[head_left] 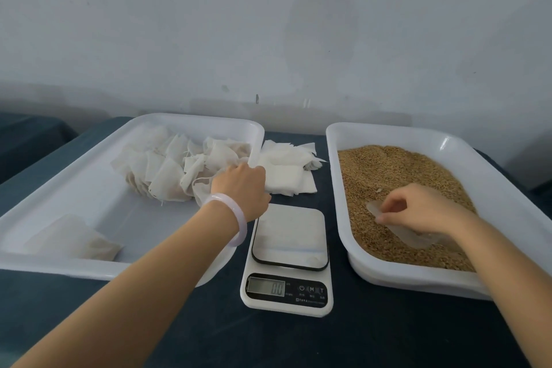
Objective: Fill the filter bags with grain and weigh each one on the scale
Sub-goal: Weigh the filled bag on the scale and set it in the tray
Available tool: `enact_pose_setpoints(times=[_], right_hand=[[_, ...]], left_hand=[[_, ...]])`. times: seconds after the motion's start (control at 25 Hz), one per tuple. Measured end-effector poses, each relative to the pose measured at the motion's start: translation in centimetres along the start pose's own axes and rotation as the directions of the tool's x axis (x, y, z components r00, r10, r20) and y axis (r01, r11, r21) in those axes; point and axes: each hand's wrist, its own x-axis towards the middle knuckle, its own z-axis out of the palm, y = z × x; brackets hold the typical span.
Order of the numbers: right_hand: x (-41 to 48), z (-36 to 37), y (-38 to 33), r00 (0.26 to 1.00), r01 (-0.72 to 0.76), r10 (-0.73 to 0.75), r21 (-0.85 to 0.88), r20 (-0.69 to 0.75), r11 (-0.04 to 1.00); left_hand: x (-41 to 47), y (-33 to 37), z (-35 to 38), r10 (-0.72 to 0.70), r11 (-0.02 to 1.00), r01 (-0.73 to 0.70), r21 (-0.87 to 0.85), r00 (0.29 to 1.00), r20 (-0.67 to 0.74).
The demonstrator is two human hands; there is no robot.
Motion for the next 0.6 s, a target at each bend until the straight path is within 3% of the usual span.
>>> enact_pose_setpoints(times=[0.12, 0.24, 0.32, 0.44, 0.6], right_hand=[[-0.1, -1.3, -0.4, 0.994, 0.038, -0.035, 0.027, -0.1, 0.999], [-0.4, -2.1, -1.3, 0.978, 0.106, -0.096, 0.049, -0.183, 0.993], [-1.0, -2.2, -1.8, 0.977, 0.115, -0.102, 0.058, -0.188, 0.992], [-2.7, -2.0, -1.9, 0.981, 0.099, -0.082, 0.09, -0.175, 0.991], [-5.0, -2.3, -1.1, 0.983, 0.075, -0.047, 0.157, -0.176, 0.985]], left_hand=[[0.6, -0.1, -0.4, -0.005, 1.0, 0.005, -0.004, 1.0, -0.005], [5.1, 0.8, -1.5, 0.079, 0.995, -0.077, -0.059, 0.997, 0.019], [7.8, 3.0, -1.6, 0.136, 0.99, -0.133, -0.04, 0.986, 0.099], [8.8, 6.2, 0.9, 0.159, 0.963, -0.202, 0.176, 0.96, 0.231], [10.1, 6.4, 3.8, 0.116, 0.987, -0.146, 0.065, 0.935, 0.335]])
